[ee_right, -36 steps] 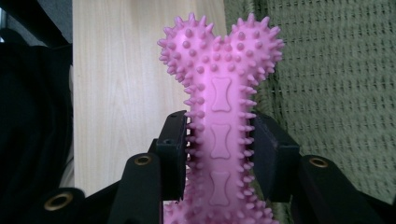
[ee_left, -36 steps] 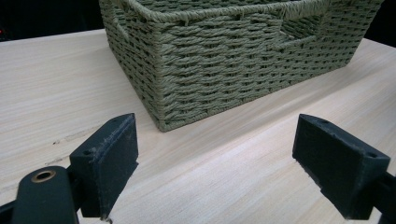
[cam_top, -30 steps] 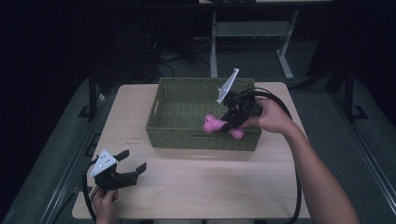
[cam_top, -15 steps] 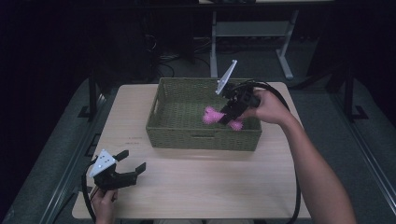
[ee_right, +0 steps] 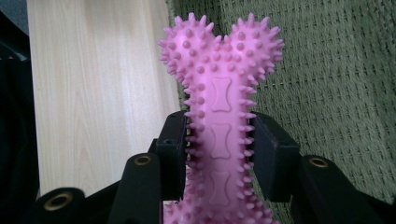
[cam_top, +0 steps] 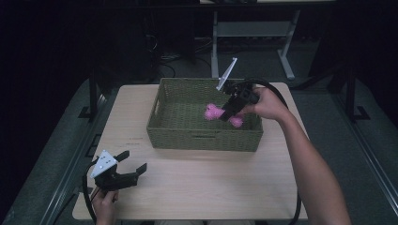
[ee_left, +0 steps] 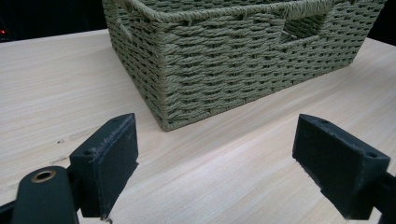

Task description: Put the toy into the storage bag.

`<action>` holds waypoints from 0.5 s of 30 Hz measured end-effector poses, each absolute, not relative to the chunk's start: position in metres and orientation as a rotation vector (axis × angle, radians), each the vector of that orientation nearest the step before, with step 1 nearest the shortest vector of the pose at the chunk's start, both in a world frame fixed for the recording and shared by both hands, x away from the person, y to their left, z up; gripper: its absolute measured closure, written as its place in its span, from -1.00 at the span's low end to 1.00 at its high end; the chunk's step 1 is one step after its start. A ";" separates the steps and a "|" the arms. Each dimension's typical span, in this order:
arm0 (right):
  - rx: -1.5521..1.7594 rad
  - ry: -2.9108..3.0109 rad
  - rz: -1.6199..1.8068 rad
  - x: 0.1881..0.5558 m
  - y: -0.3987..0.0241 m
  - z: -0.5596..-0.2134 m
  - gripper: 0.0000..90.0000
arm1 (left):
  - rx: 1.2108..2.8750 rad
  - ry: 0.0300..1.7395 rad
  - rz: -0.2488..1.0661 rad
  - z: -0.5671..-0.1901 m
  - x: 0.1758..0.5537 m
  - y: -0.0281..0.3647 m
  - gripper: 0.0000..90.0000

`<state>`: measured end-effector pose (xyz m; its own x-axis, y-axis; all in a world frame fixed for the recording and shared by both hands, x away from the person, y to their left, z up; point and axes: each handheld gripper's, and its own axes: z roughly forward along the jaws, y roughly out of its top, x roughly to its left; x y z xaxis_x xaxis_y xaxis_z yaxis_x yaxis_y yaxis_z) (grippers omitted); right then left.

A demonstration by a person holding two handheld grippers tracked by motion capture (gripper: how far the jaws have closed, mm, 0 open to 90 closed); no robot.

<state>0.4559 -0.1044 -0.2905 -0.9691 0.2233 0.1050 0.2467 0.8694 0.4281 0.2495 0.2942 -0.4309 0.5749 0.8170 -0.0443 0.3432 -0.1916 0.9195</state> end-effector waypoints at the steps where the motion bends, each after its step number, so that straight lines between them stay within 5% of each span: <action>1: -0.378 -2.986 -0.690 0.457 -0.104 -0.292 0.29 | 1.775 0.958 0.575 -0.431 0.250 0.294 -0.69; 15: -0.424 -2.962 -0.672 0.472 -0.103 -0.306 0.29 | 1.776 0.958 0.573 -0.431 0.249 0.295 -0.69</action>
<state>0.4715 -0.1033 -0.3063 -0.9590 0.2506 0.1326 0.2833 0.8658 0.4126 0.2494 0.2948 -0.4308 0.5743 0.8173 -0.0474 0.3448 -0.1890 0.9194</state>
